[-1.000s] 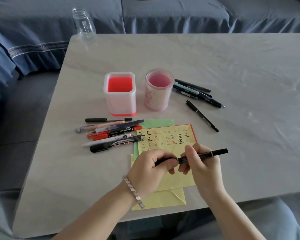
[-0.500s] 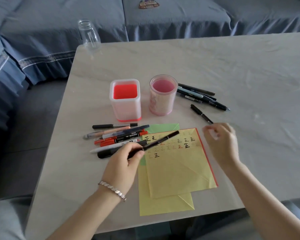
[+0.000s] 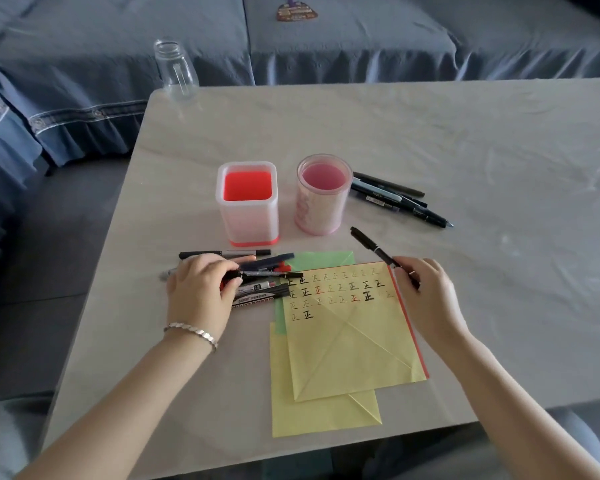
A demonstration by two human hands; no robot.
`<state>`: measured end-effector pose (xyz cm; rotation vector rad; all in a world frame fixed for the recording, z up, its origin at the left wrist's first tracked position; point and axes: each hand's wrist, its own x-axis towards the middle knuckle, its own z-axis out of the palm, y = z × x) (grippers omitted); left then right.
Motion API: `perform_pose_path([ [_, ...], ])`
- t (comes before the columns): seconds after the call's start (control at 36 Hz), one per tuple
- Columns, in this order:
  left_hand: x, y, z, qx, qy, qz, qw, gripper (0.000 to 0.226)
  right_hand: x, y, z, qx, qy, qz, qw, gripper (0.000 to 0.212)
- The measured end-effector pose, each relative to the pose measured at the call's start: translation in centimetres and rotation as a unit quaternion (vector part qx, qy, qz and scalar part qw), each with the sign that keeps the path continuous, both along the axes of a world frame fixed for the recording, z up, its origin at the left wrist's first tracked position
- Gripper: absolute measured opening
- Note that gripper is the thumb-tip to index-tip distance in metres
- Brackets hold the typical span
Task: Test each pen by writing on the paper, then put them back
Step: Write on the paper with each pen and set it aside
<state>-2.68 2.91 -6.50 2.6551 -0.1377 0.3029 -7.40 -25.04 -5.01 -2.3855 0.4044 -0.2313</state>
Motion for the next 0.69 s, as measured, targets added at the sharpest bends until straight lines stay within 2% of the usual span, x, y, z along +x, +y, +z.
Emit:
perform_pose_path([
  [0.11,-0.5,-0.2,0.2,-0.028,-0.030,-0.042,0.998,0.041,-1.2,1.0,1.8,0.046,0.005,0.069,0.997,0.021],
  [0.19,-1.5,-1.0,1.4,-0.103,-0.039,-0.148,0.983,0.051,-1.7,2.0,3.3,0.079,0.052,0.146,0.985,0.020],
  [0.28,-2.8,-1.9,2.2,-0.111,-0.024,-0.256,0.960,0.051,-2.2,3.4,4.6,0.088,0.092,0.224,0.966,0.020],
  [0.33,-3.7,-2.2,2.3,-0.117,0.000,-0.291,0.950,0.046,-2.4,4.3,5.5,0.100,0.104,0.256,0.956,0.022],
  [0.39,-4.3,-2.2,2.5,-0.148,0.029,-0.278,0.949,0.041,-2.6,4.8,6.1,0.141,0.101,0.252,0.952,0.023],
  [0.42,-4.5,-2.1,2.5,-0.154,0.032,-0.275,0.949,0.038,-2.7,4.9,6.4,0.201,0.092,0.233,0.947,0.019],
  [0.47,-5.0,-2.2,2.4,-0.140,0.023,-0.279,0.950,0.037,-2.9,5.3,6.8,0.384,0.059,0.176,0.904,0.006],
  [0.53,-5.5,-2.4,2.4,-0.133,0.021,-0.287,0.948,0.043,-3.1,6.0,6.5,0.501,0.034,0.123,0.856,0.012],
  [0.56,-5.8,-2.5,2.5,-0.141,0.032,-0.288,0.947,0.045,-3.2,6.4,6.2,0.503,0.036,0.119,0.855,0.017],
  [0.61,-6.2,-2.9,2.7,-0.160,0.059,-0.291,0.941,0.042,-3.4,7.7,5.7,0.451,0.060,0.132,0.881,0.028],
  [0.69,-6.7,-3.4,2.8,-0.164,0.090,-0.290,0.939,0.030,-3.4,9.4,4.9,0.409,0.065,0.101,0.905,0.032],
])
